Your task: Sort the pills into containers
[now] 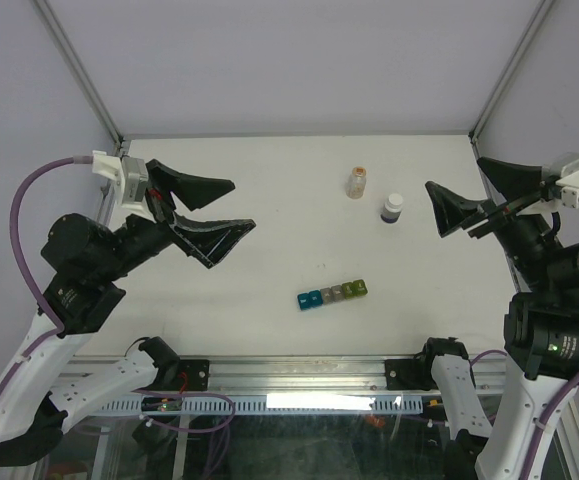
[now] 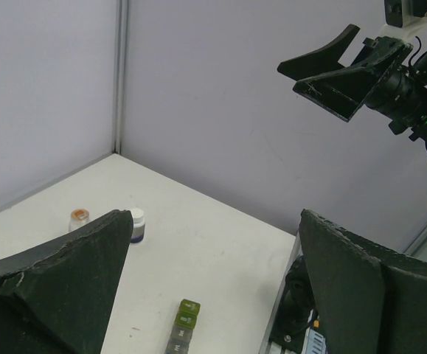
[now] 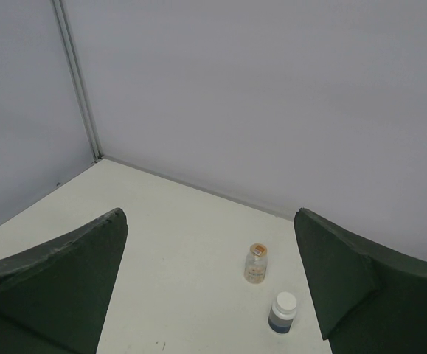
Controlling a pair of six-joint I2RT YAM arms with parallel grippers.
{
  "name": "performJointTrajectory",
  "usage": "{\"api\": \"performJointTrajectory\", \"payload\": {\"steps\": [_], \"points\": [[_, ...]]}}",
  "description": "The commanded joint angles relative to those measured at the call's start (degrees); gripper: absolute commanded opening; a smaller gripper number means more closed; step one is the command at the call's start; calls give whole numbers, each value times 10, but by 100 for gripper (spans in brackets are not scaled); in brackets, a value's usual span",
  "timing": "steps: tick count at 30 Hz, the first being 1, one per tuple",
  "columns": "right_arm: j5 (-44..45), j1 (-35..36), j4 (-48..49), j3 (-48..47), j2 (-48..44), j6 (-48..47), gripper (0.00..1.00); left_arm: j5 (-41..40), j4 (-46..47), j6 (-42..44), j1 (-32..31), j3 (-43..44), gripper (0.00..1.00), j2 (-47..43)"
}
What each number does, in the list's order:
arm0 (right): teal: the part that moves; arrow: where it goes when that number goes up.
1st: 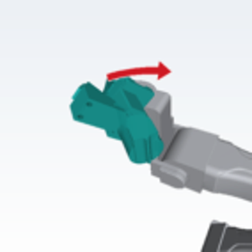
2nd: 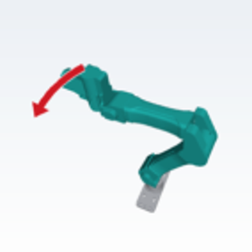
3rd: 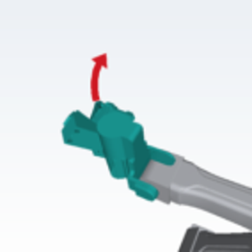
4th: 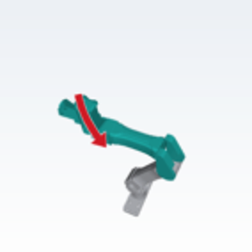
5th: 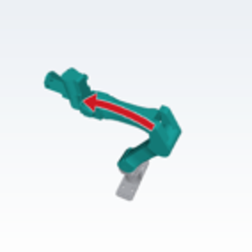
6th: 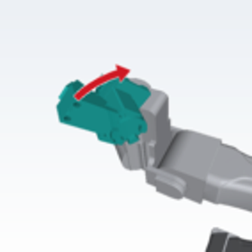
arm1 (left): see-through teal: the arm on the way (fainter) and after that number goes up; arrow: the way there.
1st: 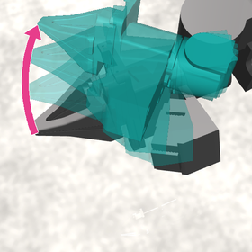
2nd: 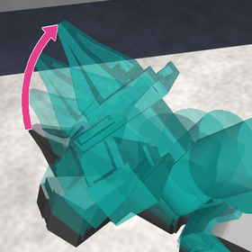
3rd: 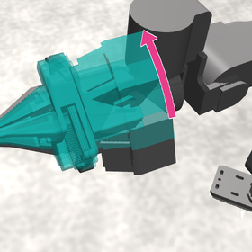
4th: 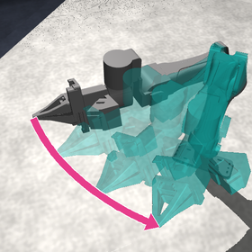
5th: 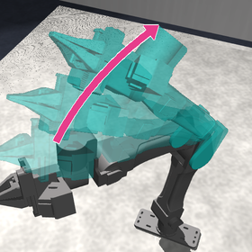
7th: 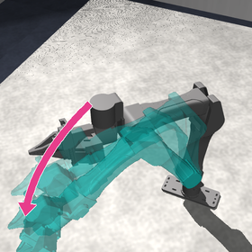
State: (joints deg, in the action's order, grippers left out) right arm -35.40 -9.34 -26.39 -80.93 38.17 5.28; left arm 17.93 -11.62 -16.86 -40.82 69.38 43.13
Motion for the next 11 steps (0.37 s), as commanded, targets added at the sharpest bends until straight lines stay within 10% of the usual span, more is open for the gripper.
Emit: {"api": "performJointTrajectory", "payload": {"steps": [1, 11], "points": [[-11, -6, 22, -2, 9, 8, 99, -9, 6, 12, 2, -3, 99, 1], [-18, -7, 22, 10, 7, 3, 99, -10, 6, 16, 2, -9, 99, 3]]}}
